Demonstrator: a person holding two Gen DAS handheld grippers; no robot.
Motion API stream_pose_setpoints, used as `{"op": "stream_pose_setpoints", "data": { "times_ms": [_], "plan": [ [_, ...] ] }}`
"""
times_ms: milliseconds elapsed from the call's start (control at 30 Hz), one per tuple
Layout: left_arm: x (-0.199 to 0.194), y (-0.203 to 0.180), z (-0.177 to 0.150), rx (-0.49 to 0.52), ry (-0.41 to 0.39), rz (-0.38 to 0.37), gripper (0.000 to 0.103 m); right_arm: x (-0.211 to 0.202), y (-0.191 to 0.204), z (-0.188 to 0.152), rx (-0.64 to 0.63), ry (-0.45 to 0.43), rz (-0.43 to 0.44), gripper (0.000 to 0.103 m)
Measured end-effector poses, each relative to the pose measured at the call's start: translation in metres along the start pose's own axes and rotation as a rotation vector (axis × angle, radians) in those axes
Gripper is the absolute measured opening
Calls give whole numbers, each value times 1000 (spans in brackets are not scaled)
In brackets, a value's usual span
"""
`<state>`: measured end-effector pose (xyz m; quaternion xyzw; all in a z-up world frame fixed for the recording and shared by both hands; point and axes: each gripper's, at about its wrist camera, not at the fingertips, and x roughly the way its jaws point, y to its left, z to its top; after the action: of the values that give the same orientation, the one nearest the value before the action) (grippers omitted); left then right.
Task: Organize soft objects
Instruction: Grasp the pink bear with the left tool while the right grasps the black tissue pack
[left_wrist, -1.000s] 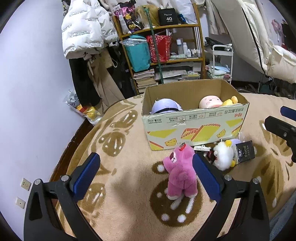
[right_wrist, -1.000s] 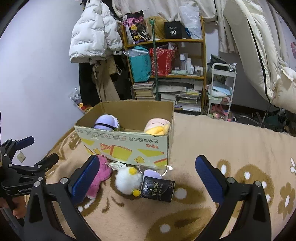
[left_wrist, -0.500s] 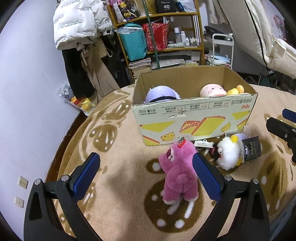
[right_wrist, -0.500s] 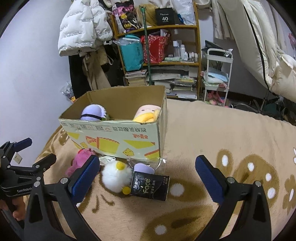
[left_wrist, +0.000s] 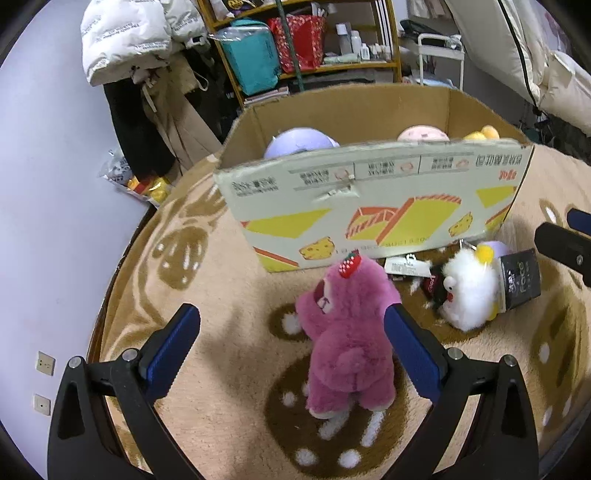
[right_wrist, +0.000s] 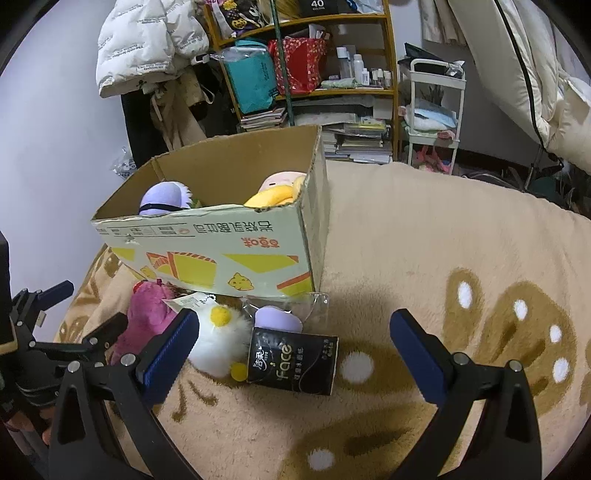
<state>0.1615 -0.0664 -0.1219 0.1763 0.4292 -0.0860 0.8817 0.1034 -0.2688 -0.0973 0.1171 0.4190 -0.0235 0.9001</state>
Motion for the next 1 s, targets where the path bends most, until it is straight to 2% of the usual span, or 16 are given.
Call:
{"op": "stream_pose_setpoints", "data": {
  "times_ms": [267, 433, 500, 767, 900, 1000],
  "plan": [
    [22, -7, -6, 14, 77, -15, 99, 21, -5, -3, 24, 57, -15, 103],
    [29, -6, -8, 0, 100, -36, 99, 35, -8, -7, 42, 118, -27, 99],
    [32, -6, -9, -7, 109, -48, 99, 39, -9, -9, 51, 140, -26, 93],
    [45, -3, -13, -43, 162, -96, 98, 49, -8, -16, 56, 190, -5, 93],
    [56, -1, -17, -68, 220, -112, 97, 56, -7, -19, 44, 230, 0, 82],
    [59, -1, -20, -76, 235, -136, 90, 61, -6, -21, 39, 253, -7, 78]
  ]
}}
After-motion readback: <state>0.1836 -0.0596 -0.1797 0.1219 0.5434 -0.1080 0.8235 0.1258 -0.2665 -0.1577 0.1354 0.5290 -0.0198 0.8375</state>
